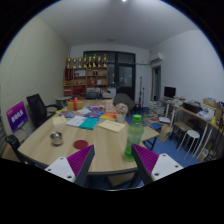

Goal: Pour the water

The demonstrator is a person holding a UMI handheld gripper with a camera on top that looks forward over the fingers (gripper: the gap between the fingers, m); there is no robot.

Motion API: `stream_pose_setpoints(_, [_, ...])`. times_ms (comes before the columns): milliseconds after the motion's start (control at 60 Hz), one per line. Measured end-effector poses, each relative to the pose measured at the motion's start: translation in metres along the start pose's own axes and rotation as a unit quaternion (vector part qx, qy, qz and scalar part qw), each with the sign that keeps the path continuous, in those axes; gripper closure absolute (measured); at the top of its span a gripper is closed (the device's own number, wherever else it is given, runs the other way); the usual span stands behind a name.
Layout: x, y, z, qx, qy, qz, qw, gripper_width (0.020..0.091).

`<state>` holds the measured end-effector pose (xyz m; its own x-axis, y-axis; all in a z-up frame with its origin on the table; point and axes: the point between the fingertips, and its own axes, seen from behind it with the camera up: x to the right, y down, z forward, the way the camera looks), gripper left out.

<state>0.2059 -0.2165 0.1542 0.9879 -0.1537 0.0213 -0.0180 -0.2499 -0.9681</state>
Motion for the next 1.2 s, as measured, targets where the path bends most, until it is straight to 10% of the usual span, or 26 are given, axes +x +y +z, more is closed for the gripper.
stream_pose_setpoints(483, [0.091,0.045,0.195,0.053,0.05,0.018,0.997,0.0307])
stream_pose_setpoints(583, [0.1,0.048,0.204,0.058,0.054,0.028,0.996,0.0602])
stream_pose_setpoints(850, [0.097,0.045,0.204,0.029,0.055,0.04,0.997,0.0732])
stream_pose_setpoints(1200, [-0.04,-0.128,0.191,0.047,0.079,-0.461,0.882,0.0759])
